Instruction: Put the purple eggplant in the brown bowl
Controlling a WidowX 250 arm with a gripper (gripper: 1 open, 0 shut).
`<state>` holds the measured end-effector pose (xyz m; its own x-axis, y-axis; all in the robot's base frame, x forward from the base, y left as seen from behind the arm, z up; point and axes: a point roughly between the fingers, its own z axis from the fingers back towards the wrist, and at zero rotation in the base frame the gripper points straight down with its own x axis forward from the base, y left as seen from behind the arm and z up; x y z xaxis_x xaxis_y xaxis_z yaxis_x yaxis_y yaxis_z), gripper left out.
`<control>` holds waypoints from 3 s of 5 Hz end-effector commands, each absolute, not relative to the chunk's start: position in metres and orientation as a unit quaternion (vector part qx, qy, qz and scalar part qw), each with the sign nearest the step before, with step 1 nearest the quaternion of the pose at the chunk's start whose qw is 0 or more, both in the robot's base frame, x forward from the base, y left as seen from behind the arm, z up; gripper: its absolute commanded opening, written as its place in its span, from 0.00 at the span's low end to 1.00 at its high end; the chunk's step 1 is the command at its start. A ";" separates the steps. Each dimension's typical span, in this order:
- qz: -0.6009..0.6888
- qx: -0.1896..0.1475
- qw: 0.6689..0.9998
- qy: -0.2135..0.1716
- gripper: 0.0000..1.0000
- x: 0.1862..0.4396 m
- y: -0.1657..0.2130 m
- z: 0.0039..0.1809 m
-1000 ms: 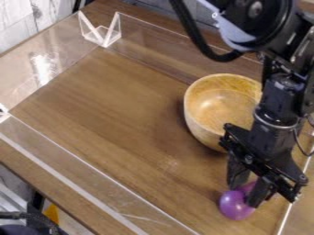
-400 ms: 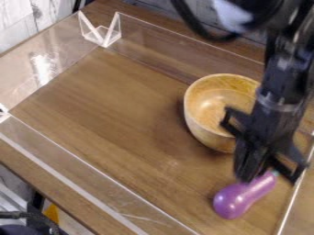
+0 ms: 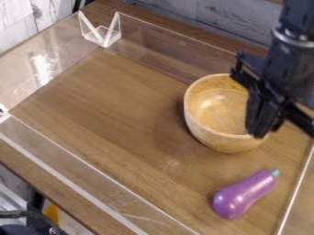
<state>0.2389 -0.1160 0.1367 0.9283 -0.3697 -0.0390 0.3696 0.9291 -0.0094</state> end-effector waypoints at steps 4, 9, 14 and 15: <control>-0.198 -0.016 0.980 -0.002 1.00 0.231 -0.110 0.103; -0.237 -0.026 0.971 0.015 1.00 0.217 -0.122 0.055; -0.256 -0.018 0.966 0.011 0.00 0.222 -0.121 0.036; -0.258 -0.016 0.966 0.010 0.00 0.223 -0.121 0.038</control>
<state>0.2174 -0.1175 0.0285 0.8692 -0.4919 -0.0514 0.4903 0.8706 -0.0402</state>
